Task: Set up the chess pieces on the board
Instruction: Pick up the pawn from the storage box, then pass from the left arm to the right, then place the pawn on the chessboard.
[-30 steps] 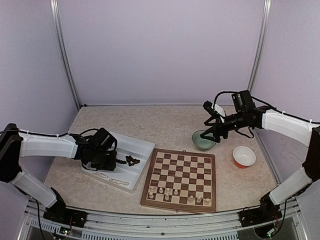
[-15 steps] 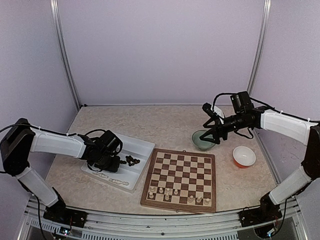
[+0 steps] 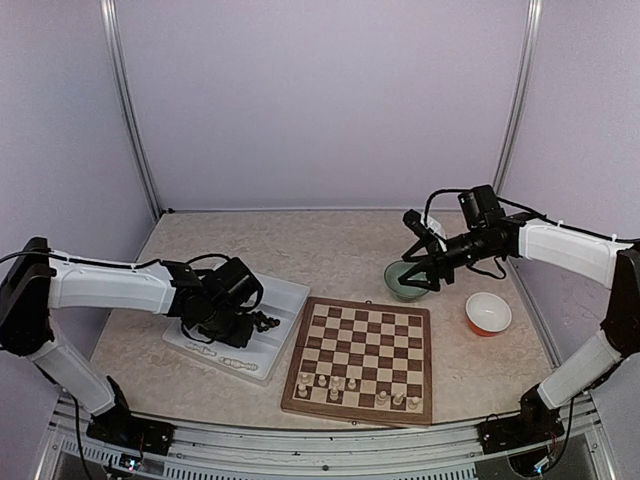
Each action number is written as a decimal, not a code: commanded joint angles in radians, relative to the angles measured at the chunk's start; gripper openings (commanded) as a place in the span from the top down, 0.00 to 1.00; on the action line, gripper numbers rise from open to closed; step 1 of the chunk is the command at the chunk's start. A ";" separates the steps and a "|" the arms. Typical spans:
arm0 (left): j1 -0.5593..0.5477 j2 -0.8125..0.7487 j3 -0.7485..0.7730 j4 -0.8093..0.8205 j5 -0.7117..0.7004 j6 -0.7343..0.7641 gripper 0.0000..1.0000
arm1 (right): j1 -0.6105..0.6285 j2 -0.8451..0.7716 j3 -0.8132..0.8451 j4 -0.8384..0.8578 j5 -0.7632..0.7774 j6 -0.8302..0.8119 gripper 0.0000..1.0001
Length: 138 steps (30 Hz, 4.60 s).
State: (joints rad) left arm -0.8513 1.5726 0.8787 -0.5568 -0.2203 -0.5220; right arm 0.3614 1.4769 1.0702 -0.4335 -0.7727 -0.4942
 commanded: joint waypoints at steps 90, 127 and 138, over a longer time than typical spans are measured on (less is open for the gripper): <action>-0.118 -0.041 -0.023 1.392 0.070 -0.537 0.81 | 0.517 0.245 0.470 0.255 0.476 0.189 0.73; -0.082 -0.267 0.000 0.910 -0.089 -0.299 0.39 | 0.403 0.099 0.306 -0.066 0.498 -0.021 0.95; -0.050 -0.527 -0.084 0.758 -0.282 -0.210 0.37 | 0.404 0.215 0.334 -0.663 0.516 -0.332 0.95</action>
State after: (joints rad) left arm -0.9081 1.0943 0.8356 0.2771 -0.4171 -0.7815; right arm 0.7689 1.6363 1.3907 -0.8085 -0.2756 -0.6621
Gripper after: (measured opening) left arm 0.629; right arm 0.089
